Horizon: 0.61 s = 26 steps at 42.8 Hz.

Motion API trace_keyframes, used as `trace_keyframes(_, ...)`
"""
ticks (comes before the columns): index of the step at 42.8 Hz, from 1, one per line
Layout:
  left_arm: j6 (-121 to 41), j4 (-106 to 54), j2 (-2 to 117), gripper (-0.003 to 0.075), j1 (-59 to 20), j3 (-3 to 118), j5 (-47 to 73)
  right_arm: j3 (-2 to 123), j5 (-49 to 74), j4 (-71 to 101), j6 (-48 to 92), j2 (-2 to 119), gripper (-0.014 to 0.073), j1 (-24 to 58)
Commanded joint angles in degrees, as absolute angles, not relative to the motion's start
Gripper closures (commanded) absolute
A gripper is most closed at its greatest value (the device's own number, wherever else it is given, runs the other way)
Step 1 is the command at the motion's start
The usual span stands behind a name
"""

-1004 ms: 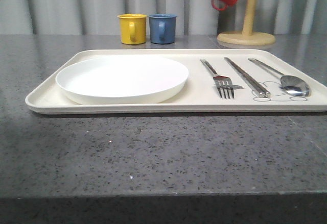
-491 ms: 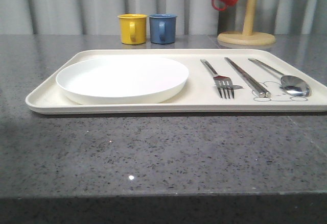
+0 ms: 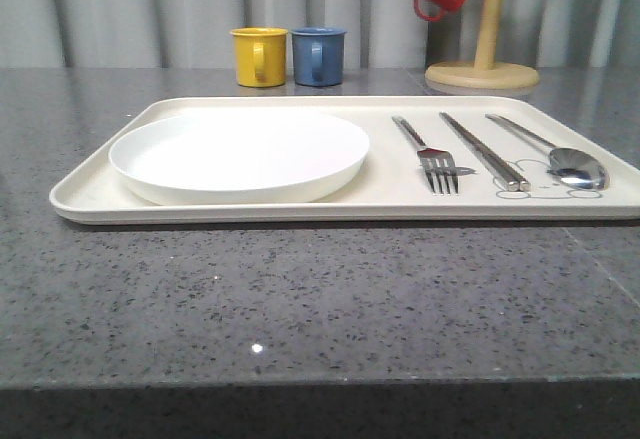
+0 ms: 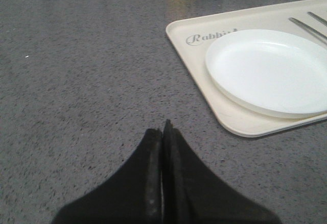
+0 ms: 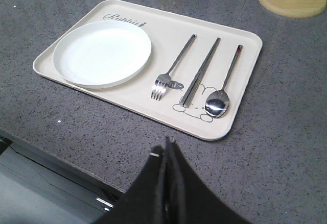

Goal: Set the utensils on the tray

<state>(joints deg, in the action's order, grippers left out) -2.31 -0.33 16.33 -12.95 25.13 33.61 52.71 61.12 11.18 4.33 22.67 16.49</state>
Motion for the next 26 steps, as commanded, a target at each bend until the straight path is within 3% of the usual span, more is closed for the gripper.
trace_keyframes(1, -3.5, -2.8, 11.0, 0.074, -8.9, 20.5, 24.8, 53.9, 56.9, 11.4, 4.4, 23.5, 0.0659, 16.6)
trace_keyframes(10, -4.7, -4.3, -0.1, 0.074, -2.2, 8.3, 14.6, 53.9, 56.9, 11.4, 4.4, 23.5, 0.0659, 16.6)
trace_keyframes(26, -7.2, -2.1, -1.6, 0.074, -0.3, -0.5, -3.8, 53.9, 56.9, 11.4, 4.4, 23.5, 0.0659, 16.6)
